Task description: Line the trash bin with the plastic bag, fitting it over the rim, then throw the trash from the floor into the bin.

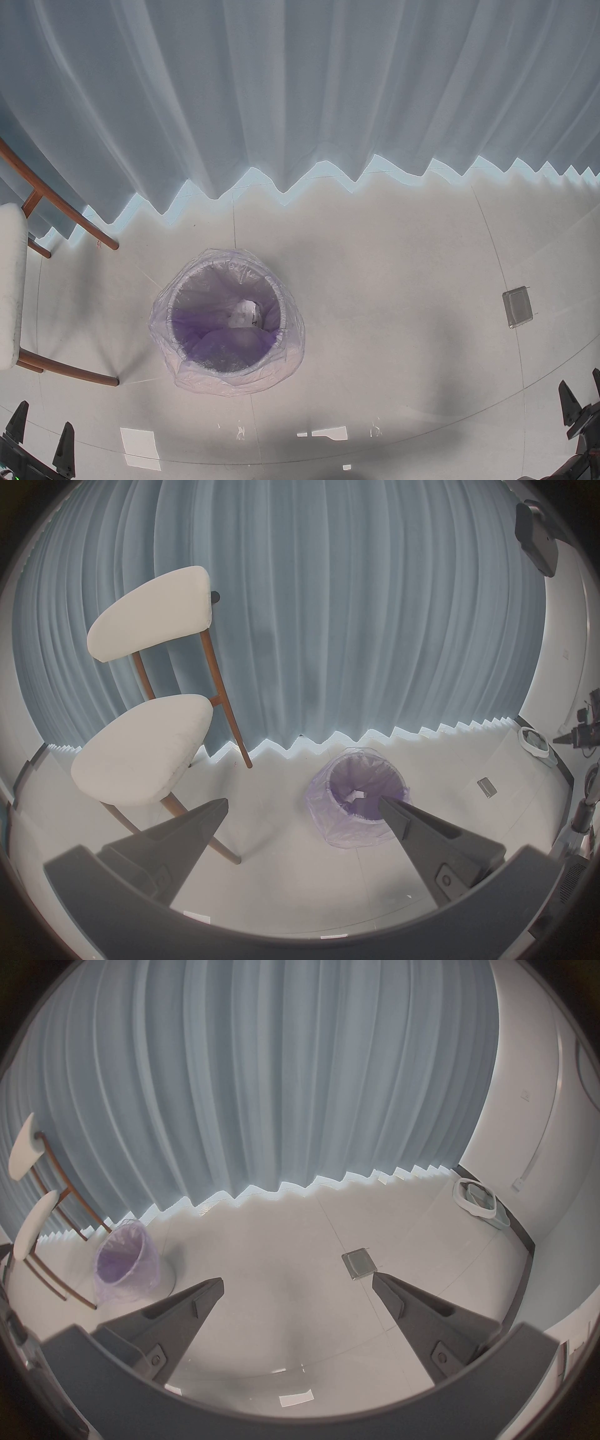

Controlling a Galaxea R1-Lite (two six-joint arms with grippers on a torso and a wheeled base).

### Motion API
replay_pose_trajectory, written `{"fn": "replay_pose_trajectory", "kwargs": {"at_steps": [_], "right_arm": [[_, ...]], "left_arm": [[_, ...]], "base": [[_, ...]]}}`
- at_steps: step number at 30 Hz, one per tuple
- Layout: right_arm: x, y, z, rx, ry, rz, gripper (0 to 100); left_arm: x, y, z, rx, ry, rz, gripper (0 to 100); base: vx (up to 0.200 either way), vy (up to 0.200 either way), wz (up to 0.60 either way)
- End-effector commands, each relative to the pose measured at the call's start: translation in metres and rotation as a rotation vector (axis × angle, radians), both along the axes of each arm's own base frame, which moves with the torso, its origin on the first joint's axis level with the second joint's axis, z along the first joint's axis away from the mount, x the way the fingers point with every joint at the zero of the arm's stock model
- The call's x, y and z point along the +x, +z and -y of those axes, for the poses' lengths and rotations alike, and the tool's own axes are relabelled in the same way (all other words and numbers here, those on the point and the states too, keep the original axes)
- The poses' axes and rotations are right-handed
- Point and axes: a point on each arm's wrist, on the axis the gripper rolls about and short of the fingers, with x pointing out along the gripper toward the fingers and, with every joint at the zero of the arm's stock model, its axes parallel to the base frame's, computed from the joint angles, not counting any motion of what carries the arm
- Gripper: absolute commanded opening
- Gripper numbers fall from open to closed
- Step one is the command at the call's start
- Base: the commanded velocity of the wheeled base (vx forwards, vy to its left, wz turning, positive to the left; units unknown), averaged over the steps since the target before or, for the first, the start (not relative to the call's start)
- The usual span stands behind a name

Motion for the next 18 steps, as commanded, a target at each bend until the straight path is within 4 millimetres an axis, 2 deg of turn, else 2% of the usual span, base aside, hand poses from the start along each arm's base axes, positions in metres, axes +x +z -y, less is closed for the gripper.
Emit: {"fn": "replay_pose_trajectory", "kwargs": {"at_steps": [1, 5, 6, 11, 15, 18], "right_arm": [[-0.0221, -0.0157, 0.002, -0.012, 0.04, 0.121, 100], [-0.0233, -0.0169, 0.001, -0.046, -0.028, 0.1, 100], [-0.0248, -0.0164, -0.0005, -0.045, -0.096, 0.085, 100], [-0.0258, -0.0166, -0.0009, 0.031, -0.107, 0.12, 100], [-0.0305, -0.0232, -0.0044, -0.094, 0.155, 0.166, 100], [-0.0304, -0.0225, -0.0038, -0.036, 0.111, 0.173, 100]], "left_arm": [[-0.0002, -0.0051, 0.0001, -0.005, -0.006, -0.005, 100], [-0.0002, -0.0051, 0.0001, -0.006, -0.004, -0.005, 100], [-0.0002, -0.0051, 0.0001, -0.006, -0.004, -0.005, 100], [0.0, -0.0055, 0.0, -0.008, -0.001, -0.007, 100], [0.0, -0.0055, 0.0, -0.006, -0.001, -0.007, 100], [0.0, -0.0055, 0.0001, -0.008, 0.0, -0.007, 100]], "base": [[0.0, 0.0, 0.0], [0.0, 0.0, 0.0], [0.0, 0.0, 0.0], [0.0, 0.0, 0.0], [0.0, 0.0, 0.0], [0.0, 0.0, 0.0]]}}
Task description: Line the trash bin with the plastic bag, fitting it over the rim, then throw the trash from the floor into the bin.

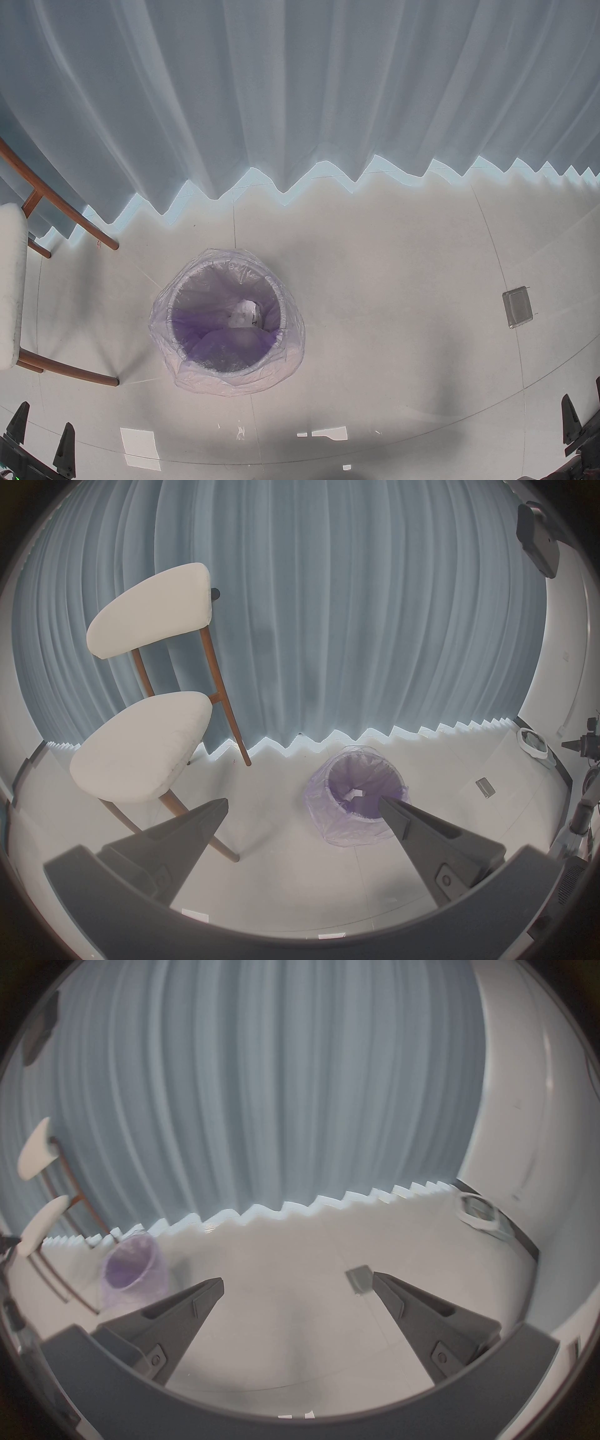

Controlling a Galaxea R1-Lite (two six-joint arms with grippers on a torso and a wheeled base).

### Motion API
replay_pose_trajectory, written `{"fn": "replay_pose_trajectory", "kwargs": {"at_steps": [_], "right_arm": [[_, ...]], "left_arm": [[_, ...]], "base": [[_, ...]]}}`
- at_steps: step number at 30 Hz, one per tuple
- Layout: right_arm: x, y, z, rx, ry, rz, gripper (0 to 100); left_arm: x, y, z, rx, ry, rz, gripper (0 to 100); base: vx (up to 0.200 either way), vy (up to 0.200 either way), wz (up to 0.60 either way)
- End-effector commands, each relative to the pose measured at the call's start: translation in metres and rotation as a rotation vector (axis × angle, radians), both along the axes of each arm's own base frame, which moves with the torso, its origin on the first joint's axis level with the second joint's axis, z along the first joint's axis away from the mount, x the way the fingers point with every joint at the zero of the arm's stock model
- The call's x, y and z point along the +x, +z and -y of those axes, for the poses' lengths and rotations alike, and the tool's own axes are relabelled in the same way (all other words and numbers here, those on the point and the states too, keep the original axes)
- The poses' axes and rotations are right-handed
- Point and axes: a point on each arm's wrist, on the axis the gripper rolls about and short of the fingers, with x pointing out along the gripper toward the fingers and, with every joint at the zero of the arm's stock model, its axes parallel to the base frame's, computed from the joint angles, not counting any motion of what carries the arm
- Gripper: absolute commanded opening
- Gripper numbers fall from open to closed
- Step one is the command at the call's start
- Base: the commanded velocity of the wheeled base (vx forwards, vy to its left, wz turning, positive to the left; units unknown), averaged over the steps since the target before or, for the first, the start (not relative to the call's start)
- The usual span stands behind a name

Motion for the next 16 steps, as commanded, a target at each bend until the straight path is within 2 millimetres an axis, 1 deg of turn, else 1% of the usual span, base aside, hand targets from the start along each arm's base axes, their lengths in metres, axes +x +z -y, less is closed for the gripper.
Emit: {"fn": "replay_pose_trajectory", "kwargs": {"at_steps": [1, 2, 16], "right_arm": [[-0.0033, -0.0058, -0.0004, -0.019, 0.068, 0.044, 100], [-0.0034, -0.0058, 0.0008, 0.007, 0.015, 0.046, 100], [-0.0034, -0.0061, 0.0008, -0.024, 0.016, 0.04, 100]], "left_arm": [[0.0, -0.0049, 0.0, -0.001, 0.002, 0.0, 100], [0.0, -0.0049, 0.0, -0.001, 0.002, 0.0, 100], [0.0, -0.0049, 0.0, 0.001, -0.004, 0.0, 100]], "base": [[0.0, 0.0, 0.0], [0.0, 0.0, 0.0], [0.0, 0.0, 0.0]]}}
